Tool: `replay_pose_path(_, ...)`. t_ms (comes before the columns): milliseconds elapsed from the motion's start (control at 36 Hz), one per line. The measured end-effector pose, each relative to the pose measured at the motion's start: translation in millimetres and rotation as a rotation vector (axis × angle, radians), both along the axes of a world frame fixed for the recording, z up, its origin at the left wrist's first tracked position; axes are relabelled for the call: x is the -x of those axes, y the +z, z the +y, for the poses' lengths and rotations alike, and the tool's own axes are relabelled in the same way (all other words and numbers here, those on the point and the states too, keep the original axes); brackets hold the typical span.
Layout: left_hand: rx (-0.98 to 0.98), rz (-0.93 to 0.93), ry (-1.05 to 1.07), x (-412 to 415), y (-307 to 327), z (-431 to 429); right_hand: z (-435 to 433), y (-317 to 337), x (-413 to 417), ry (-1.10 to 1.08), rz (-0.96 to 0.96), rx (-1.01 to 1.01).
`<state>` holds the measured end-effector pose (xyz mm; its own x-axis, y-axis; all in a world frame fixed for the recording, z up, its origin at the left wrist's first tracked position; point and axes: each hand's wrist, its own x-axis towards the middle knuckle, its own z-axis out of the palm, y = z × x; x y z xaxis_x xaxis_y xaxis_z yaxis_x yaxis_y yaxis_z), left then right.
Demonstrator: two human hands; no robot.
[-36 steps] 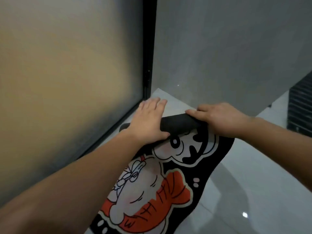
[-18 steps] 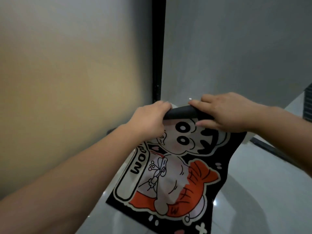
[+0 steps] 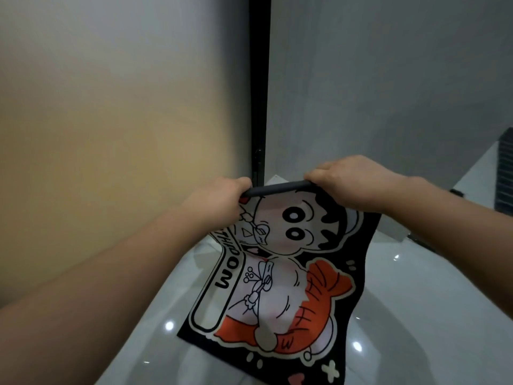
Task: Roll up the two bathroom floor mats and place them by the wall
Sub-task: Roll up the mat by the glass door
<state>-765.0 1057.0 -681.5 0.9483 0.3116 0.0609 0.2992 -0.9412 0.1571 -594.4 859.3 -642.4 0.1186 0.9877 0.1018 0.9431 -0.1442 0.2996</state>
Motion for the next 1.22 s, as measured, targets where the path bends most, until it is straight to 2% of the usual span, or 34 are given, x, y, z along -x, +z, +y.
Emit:
replay_pose_path(83, -0.011, 0.004, -0.028, -0.6, 1.1, 1.2, -3.1, -3.7, 1.5, -0.007, 0.035, 0.021)
replay_pose_path(194, -0.036, -0.016, -0.082, 1.5, 3.5, 1.6, -8.8, -8.4, -1.7, 0.042, -0.044, 0.066)
replay_pose_path(333, -0.029, -0.054, -0.164, 9.1, 3.3, 0.8, -11.9, -16.3, 0.9, 0.09, -0.137, -0.014)
replay_pose_path(472, -0.047, -0.071, -0.201, 12.5, 0.3, 3.8, -10.7, -16.0, -1.5, 0.12, -0.179, 0.019)
replay_pose_path(667, -0.121, -0.13, -0.218, 9.9, -4.4, -1.6, -10.6, -17.3, 9.4, 0.136, -0.008, 0.055)
replay_pose_path(750, -0.104, -0.129, -0.232, 11.1, -3.3, 1.5, -11.6, -16.5, 9.4, 0.239, -0.088, 0.01)
replay_pose_path(861, -0.066, -0.134, -0.288, 12.6, -3.6, 1.9, -10.6, -15.6, 9.9, 0.264, -0.124, 0.009)
replay_pose_path(1000, -0.057, -0.048, -0.282, 7.3, -3.5, 4.8, -12.1, -19.3, 8.0, 0.271, -0.137, 0.02)
replay_pose_path(1083, 0.016, 0.002, -0.249, 4.0, -0.7, 9.2, -12.2, -22.9, 8.9, 0.269, -0.15, 0.037)
replay_pose_path(1222, 0.027, -0.007, -0.227, 3.1, -2.8, 10.7, -10.7, -27.0, 14.2, 0.223, -0.152, 0.058)
